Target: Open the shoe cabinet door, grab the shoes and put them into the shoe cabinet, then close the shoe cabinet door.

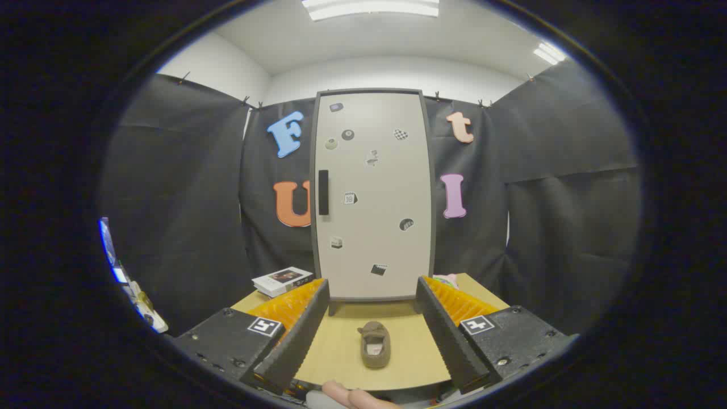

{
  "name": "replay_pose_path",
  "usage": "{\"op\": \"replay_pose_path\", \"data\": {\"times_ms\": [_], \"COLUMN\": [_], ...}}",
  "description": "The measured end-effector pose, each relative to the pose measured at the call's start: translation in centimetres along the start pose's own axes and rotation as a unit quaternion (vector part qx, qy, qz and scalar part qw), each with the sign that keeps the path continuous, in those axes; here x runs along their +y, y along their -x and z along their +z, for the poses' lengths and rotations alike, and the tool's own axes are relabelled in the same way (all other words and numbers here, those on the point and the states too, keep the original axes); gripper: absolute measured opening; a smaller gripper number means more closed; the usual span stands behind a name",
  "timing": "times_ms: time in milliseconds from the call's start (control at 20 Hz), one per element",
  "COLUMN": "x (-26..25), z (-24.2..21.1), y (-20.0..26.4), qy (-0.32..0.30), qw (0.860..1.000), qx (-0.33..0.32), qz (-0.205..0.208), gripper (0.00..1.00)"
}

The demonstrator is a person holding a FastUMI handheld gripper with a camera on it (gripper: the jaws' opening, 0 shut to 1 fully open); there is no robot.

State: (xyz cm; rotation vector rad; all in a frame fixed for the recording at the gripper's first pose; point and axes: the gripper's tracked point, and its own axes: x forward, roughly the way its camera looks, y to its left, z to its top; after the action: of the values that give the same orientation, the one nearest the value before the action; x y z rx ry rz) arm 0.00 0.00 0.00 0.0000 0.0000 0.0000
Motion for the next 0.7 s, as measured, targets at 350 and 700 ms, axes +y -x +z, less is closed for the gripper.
{"op": "replay_pose_path", "data": {"times_ms": [350, 700], "x": [-1.8, -2.8], "z": [6.7, 9.7], "y": [0.8, 1.7], "qy": [0.051, 0.031], "qw": [0.993, 0.994], "qx": [-0.100, -0.096], "qz": [-0.035, -0.032], "gripper": [1.00, 1.00]}}
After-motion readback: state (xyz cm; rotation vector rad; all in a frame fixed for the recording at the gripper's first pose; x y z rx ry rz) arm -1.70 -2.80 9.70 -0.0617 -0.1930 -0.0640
